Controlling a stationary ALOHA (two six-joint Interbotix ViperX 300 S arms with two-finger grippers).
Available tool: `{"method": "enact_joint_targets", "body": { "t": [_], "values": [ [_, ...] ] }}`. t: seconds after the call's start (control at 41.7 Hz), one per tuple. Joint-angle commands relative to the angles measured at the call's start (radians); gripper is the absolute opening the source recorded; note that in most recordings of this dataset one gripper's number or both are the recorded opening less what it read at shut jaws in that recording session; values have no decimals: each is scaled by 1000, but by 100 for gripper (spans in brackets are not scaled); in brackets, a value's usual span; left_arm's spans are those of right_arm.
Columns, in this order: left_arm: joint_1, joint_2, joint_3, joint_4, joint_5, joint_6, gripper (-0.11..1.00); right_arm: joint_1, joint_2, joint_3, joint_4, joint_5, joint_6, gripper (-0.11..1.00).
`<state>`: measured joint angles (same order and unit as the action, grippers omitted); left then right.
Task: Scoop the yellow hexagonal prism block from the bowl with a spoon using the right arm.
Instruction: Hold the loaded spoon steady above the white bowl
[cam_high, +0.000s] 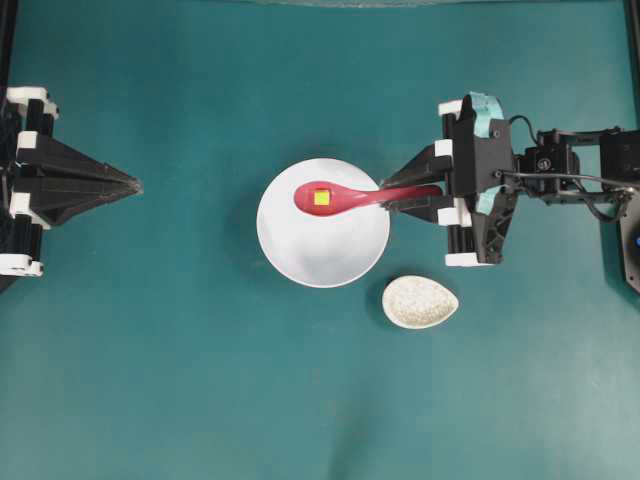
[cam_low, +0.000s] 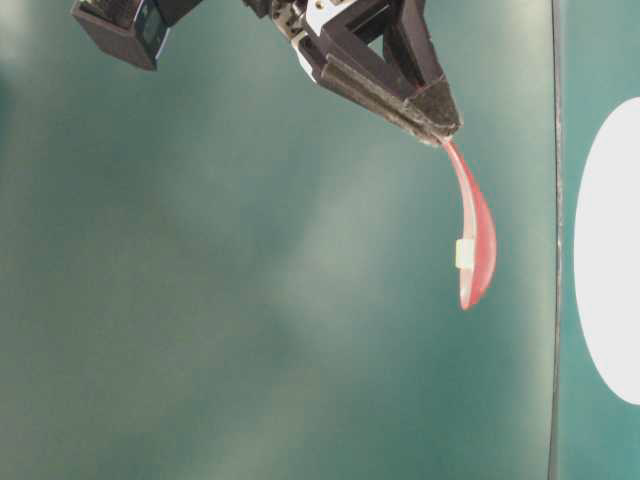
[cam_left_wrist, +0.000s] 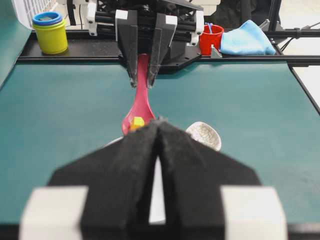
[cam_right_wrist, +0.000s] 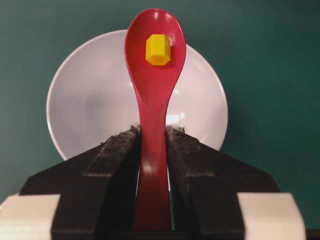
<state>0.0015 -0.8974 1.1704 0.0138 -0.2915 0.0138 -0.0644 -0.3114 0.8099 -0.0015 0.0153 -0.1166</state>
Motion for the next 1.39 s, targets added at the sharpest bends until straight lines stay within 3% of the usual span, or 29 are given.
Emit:
{"method": "enact_joint_targets", "body": {
  "t": [0.0,0.767,1.366],
  "values": [
    [-2,6,-25,2,-11,2,0,2,-21,-26,-3,-8,-2,24],
    [0,14,-25,3,-5,3,0,0,-21,-28,-44,-28,-2,24],
    [-2,14,-23,2,-5,3,0,-2,-23,-26,-44,-31,-2,24]
  ]
}}
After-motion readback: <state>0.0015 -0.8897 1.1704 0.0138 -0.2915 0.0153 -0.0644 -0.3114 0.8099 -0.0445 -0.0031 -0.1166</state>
